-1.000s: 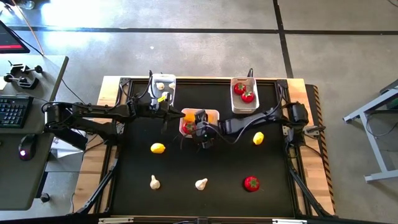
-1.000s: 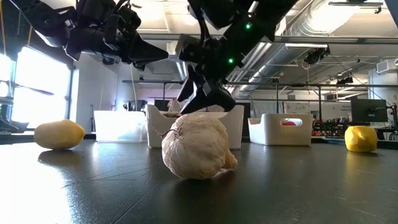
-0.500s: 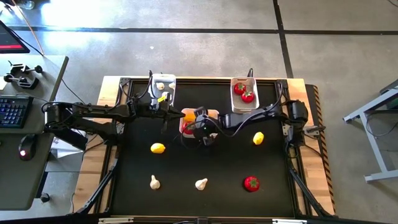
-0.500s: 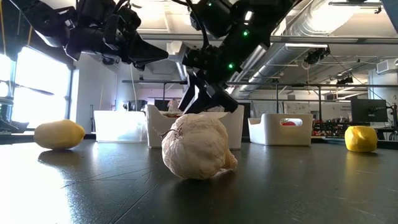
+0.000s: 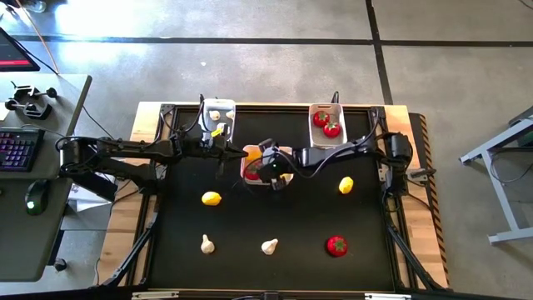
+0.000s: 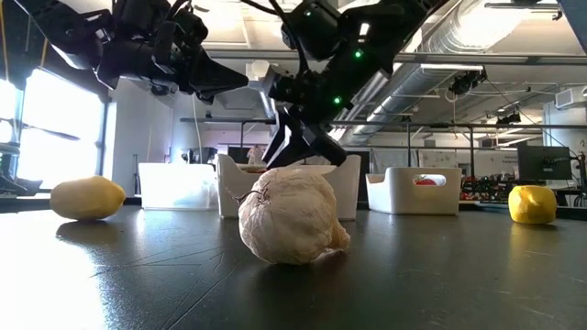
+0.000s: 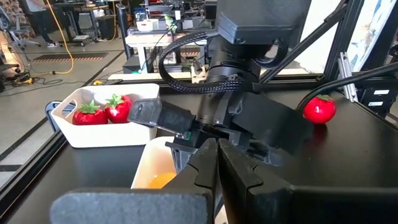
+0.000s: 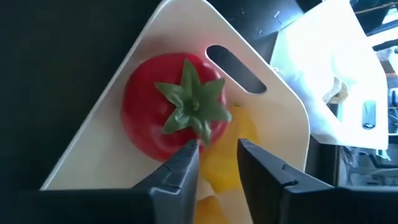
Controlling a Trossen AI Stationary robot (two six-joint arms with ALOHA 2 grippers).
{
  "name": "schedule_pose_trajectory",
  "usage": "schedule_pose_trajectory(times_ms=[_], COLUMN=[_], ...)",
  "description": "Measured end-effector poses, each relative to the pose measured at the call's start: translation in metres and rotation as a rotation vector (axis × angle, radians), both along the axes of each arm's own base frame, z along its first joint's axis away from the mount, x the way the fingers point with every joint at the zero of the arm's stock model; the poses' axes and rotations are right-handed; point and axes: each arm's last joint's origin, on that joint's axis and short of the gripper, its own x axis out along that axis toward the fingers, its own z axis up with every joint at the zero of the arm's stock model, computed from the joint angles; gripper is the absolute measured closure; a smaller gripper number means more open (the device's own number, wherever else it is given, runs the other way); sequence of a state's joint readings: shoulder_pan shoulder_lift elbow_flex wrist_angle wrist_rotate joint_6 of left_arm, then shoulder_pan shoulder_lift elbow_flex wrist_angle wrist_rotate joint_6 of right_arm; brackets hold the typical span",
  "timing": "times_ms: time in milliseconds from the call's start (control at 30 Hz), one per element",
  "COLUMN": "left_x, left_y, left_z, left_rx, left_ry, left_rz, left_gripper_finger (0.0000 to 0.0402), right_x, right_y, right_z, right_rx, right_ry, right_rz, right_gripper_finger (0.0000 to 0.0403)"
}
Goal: Sort produce into baskets
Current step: Put the red tomato into the gray bin
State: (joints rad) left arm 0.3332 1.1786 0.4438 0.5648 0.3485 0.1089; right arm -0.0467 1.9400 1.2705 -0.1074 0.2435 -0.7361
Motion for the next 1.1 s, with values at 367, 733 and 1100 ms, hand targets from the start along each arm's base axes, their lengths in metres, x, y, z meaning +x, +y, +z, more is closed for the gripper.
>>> schedule_pose_trajectory(times_ms=[367,733,1100], left_x=[0.0,0.0,0.0], left_y=[0.0,0.0,0.0], left_z=[0.0,-0.001,-0.001], left_rx=[0.0,0.005,0.003], left_ry=[0.0,0.013,0.013], left_rz=[0.0,-0.001,-0.001], left_gripper_finger=[0.0401,0.0401,0.0401], right_x=[0.0,-0.007,0.004], right_y=[0.001,0.017,0.027], right_z=[0.0,0.019,-0.002], right_rx=[0.012,0.159,0.137], right_ry=[-0.004,-0.068,-0.088], right_rz=[0.014,-0.104,-0.123], right_gripper_finger=[0.0368,0.0353,0.0237])
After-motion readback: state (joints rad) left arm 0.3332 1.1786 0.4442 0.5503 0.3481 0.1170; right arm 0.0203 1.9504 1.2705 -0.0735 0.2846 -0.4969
